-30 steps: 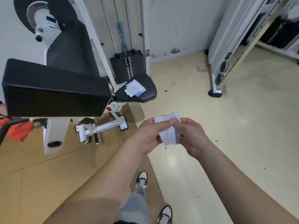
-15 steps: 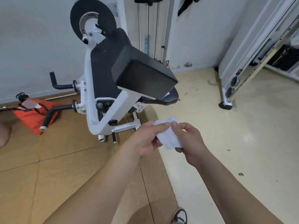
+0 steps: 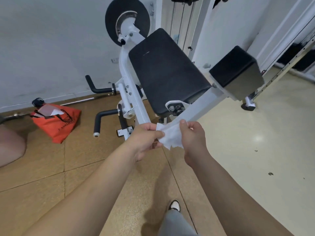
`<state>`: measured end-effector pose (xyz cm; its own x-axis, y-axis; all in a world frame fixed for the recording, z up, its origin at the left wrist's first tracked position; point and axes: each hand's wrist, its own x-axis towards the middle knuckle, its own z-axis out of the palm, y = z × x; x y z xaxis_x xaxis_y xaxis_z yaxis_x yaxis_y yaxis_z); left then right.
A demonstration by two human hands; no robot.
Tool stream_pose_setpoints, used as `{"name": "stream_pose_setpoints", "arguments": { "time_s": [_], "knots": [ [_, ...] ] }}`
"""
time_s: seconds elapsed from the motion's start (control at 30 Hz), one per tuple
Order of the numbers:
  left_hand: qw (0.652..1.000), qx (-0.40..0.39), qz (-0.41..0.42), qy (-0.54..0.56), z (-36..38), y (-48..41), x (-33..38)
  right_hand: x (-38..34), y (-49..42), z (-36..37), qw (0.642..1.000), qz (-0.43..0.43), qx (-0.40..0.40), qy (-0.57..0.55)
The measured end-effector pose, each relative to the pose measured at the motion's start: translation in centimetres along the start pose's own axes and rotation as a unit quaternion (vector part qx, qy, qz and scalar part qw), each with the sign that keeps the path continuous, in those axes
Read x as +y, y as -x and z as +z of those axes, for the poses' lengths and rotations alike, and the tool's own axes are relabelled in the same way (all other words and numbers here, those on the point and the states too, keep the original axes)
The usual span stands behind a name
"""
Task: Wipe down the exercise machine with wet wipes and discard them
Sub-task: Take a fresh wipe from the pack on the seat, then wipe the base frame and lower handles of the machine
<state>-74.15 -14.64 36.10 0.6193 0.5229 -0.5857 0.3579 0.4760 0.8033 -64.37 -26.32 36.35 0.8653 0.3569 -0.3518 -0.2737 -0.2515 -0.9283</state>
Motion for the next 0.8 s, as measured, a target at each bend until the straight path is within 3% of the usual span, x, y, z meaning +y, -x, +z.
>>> {"name": "stream_pose_setpoints", "arguments": {
  "time_s": [0.23,0.33,0.5,0.63,0.8],
  "knots": [
    [0.997,0.064,-0.044,0.022,-6.9,-7.2,2.9,-0.4,-4.1,8.8,0.999,-0.027,0.03,-0.007],
    [0.989,0.023,-0.079,0.123,-9.7,-9.4,5.1,-0.4,-6.8,12.0,0.997,-0.003,0.069,-0.022],
    [0.958,-0.006,-0.11,0.264,-13.3,-12.9,8.7,-1.1,-9.6,17.4,0.997,0.038,0.061,-0.027],
    [0.964,0.027,-0.113,0.237,-15.4,-16.3,11.4,-1.7,-11.1,21.8,0.996,0.052,0.071,-0.015],
    [0.987,0.004,-0.093,0.134,-20.6,-21.9,14.3,-1.3,-12.5,29.5,0.99,0.071,0.115,-0.033]
  ]
}}
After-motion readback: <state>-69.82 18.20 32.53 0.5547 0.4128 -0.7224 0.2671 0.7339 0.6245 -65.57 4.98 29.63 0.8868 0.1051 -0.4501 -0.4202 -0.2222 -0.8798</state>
